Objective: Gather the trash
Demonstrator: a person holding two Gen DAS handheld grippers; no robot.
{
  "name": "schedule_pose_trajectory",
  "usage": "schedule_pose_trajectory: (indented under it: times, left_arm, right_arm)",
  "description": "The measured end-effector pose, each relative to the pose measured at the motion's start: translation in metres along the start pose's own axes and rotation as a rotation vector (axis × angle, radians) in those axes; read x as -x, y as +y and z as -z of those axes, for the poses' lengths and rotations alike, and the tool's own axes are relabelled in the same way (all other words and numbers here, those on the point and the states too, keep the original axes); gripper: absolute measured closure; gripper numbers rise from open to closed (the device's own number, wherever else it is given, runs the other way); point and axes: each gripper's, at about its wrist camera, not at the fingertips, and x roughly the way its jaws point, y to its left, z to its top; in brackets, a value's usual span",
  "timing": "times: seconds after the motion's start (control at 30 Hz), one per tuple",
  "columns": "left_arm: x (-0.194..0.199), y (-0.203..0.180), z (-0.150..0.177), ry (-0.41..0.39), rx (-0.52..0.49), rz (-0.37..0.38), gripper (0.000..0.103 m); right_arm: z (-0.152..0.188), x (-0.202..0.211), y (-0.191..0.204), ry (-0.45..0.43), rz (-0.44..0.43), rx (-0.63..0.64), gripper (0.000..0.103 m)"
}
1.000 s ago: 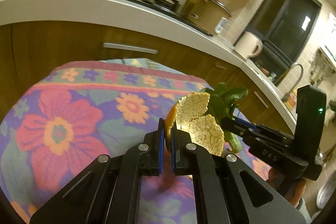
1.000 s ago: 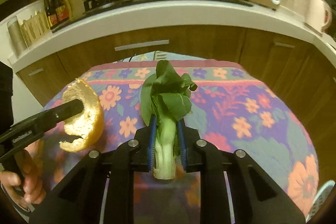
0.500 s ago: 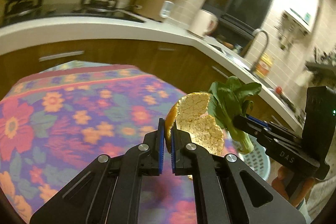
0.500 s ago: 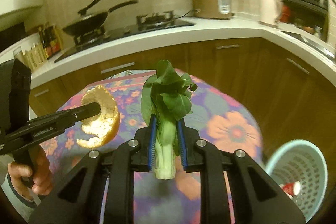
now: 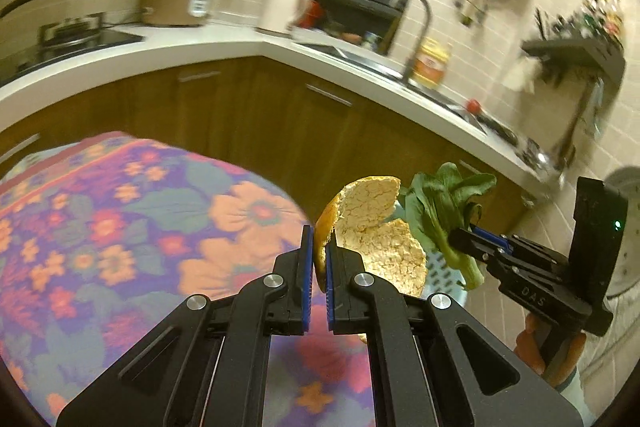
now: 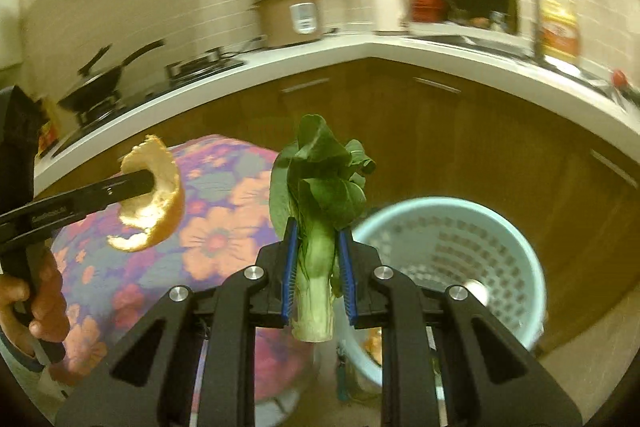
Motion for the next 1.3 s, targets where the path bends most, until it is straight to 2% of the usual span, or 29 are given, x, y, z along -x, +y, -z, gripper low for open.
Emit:
schedule_pose_trajectory:
  times: [0.27,0.53,0.77,1.0,1.03,1.1,1.2,1.27,1.3]
  left_arm:
    - [-0.066,-0.042,0.002,0.108,-0.08,0.087,0.1]
    - [-0.12,-0.07,0.009,0.24,-0.157,0.149,0.1]
    - [-0.143,-0.089,0.014,0.271,-0.182,0.175,0.1]
    - [-0.166,-0.097,0.01,0.271,-0.126,0.189,0.099]
    - [-0.167,-0.098,0.009,0.261,-0.121,0.187,0.097]
    - [-0.165,-0.1,0.009,0.254,-0.12,0.184,0.068]
    - [-0.156,-0.099,0.008,0.235,-0.142,0.165,0.066]
    - [-0.143,-0.091,0.005,0.218,-0.147,0.154,0.063]
    - [-0.136,-0.086,0.003,0.203,-0.143,0.15,0.06]
  right_arm:
    - [0.016,-0.004,-0.058,0.01,0.063,-0.124,0.087]
    - [0.032,-0.019,-0.085,0.057,0.109,-0.181,0.087]
    - [0.044,-0.033,-0.105,0.086,0.129,-0.235,0.087]
    - [0.051,-0.046,-0.128,0.135,0.142,-0.32,0.086]
    - [0.052,-0.049,-0.131,0.149,0.143,-0.335,0.085]
    - [0.054,-0.054,-0.137,0.178,0.136,-0.365,0.082]
    - [0.056,-0.053,-0.141,0.171,0.128,-0.387,0.074]
    - [0.055,-0.049,-0.137,0.159,0.139,-0.38,0.061]
    - [0.055,-0.047,-0.134,0.15,0.135,-0.379,0.057]
